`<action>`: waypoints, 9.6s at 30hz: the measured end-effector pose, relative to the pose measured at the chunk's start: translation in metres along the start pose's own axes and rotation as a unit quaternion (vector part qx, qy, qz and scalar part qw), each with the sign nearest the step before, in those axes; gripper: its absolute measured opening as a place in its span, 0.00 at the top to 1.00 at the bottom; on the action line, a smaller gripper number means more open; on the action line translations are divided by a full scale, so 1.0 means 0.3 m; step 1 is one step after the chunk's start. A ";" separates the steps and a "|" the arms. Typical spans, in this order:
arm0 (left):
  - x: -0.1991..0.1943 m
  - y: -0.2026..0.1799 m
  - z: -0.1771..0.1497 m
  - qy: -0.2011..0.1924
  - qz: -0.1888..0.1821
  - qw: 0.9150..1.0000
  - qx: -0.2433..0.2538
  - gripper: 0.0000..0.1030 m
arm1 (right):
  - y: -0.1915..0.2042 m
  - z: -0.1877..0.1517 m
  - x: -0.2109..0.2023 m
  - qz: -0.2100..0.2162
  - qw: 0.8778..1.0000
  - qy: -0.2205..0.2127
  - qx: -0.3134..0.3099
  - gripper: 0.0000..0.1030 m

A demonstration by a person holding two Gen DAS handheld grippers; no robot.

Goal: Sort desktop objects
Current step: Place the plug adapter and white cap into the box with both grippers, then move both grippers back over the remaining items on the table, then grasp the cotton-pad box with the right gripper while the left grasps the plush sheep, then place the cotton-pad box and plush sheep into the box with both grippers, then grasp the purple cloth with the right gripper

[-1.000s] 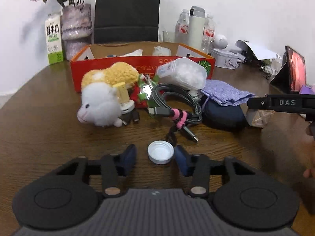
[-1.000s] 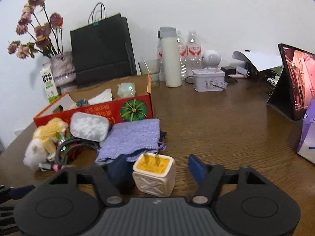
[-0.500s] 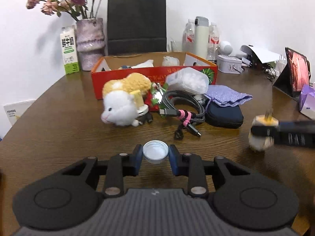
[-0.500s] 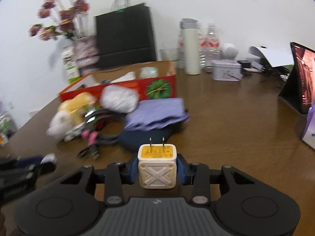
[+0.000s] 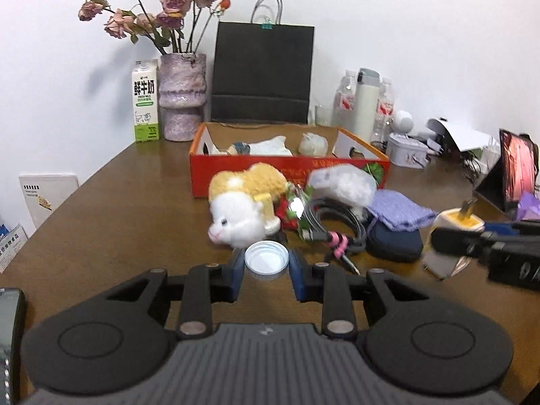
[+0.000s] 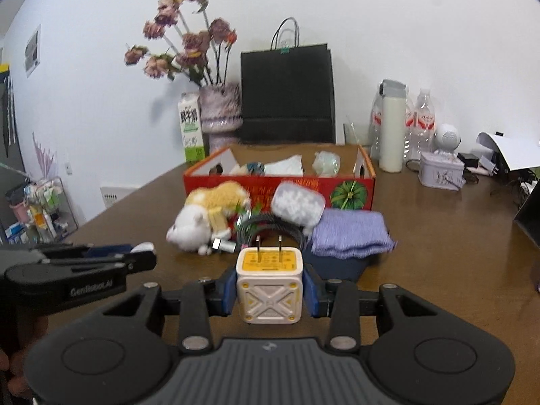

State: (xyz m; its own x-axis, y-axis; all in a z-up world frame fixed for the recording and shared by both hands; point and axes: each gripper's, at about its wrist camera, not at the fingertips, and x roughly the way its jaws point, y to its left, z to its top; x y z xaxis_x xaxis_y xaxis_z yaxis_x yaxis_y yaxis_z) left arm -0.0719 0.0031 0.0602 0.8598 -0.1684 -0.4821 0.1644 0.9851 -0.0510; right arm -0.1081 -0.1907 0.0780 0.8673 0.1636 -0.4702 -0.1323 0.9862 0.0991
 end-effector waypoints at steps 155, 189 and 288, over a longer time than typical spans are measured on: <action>-0.036 0.072 -0.178 0.075 0.035 0.997 0.001 0.32 | 0.064 -0.174 0.078 -0.064 0.996 0.033 -0.059 0.36; -0.201 0.072 -0.055 -0.016 0.032 0.999 0.039 0.47 | 0.030 -0.092 0.069 -0.045 0.999 0.009 -0.029 0.37; 0.378 0.121 0.172 0.038 -0.037 0.998 -0.045 0.89 | -0.447 0.077 0.525 -0.032 0.980 0.073 0.184 0.93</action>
State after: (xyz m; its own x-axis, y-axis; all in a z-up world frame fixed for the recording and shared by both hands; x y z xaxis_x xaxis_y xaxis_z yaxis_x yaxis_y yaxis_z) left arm 0.0565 0.0180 0.0488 0.8074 -0.2419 -0.5381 0.1795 0.9696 -0.1666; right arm 0.0573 -0.2978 0.0109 0.7873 0.1289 -0.6030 0.1261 0.9236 0.3621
